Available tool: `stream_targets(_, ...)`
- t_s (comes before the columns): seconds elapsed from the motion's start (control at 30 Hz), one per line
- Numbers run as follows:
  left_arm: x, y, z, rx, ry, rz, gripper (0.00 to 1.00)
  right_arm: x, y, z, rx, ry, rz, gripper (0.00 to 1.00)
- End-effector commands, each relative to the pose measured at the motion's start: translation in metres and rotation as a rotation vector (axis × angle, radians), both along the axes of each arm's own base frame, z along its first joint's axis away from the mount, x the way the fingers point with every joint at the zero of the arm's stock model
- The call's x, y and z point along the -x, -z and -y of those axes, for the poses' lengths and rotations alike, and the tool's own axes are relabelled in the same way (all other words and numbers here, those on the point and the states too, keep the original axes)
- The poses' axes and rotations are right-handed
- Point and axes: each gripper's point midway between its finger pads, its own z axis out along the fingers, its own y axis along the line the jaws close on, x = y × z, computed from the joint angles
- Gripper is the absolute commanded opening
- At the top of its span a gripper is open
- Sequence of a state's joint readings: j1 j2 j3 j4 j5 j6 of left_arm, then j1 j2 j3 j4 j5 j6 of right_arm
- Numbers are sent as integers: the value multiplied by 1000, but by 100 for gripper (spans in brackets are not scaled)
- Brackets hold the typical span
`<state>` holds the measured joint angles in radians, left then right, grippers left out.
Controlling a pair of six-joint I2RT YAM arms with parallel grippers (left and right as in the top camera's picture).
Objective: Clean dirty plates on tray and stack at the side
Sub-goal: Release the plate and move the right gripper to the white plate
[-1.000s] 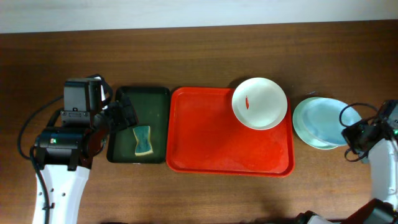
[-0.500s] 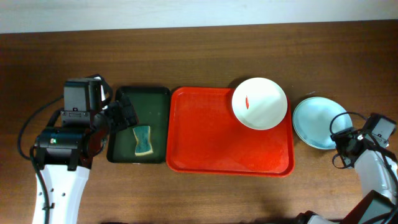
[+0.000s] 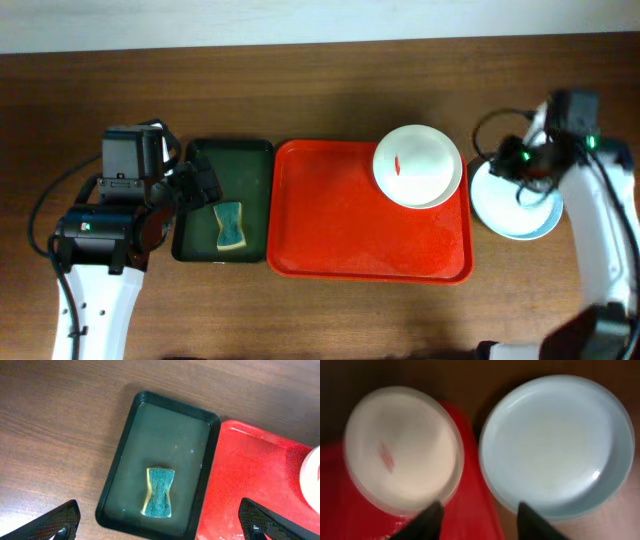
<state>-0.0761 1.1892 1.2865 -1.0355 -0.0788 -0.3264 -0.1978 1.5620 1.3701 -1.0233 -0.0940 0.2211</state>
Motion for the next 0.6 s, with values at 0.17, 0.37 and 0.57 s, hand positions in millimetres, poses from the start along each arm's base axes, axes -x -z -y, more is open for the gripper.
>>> stream_targets(0.17,1,-7,0,10,-7,22,99,-38,24,-11,-7,-169,-294,37)
stream_targets(0.37,1,-7,0,10,-7,22,99,-47,81,-21,-34,-197,-405,38)
stream_targets(0.57,1,-7,0,10,-7,22,99,-60,90,-22,-3,-204,-369,37)
